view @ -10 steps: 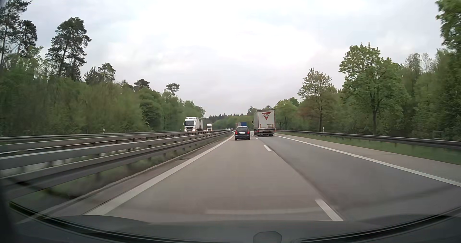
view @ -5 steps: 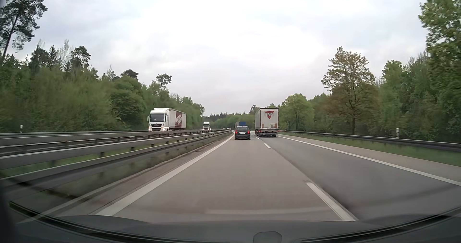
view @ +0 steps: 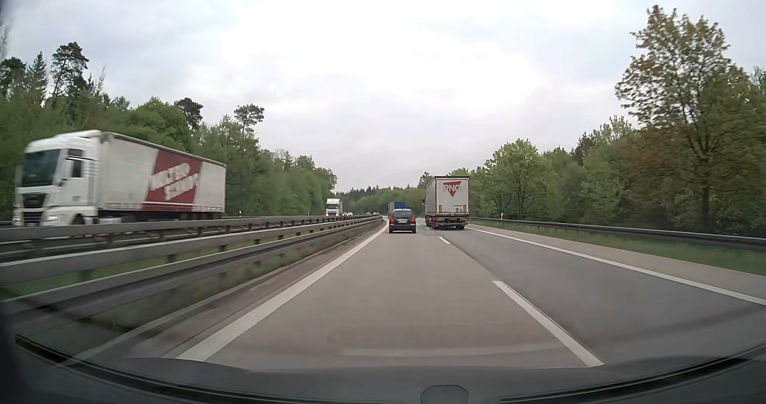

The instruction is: Follow the waypoints while adhering to traffic rules and regulations

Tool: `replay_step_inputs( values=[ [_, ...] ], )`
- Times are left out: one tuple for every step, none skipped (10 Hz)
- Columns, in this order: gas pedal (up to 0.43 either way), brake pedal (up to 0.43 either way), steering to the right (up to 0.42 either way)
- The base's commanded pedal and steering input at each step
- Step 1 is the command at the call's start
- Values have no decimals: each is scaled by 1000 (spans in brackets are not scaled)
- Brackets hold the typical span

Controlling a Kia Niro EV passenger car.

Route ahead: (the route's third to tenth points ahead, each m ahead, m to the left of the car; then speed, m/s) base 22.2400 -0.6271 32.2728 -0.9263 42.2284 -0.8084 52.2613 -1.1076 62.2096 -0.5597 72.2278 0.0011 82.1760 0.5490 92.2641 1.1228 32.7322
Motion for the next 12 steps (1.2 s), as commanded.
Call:
replay_step_inputs(
  values=[
    [287,0,-3],
    [268,0,-3],
    [240,0,-3],
    [197,0,-3],
    [177,0,-3],
    [138,0,-3],
    [118,0,-4],
    [118,0,-4],
    [118,0,-5],
    [118,0,-5],
    [118,0,-5],
    [118,0,-5]
  ],
)
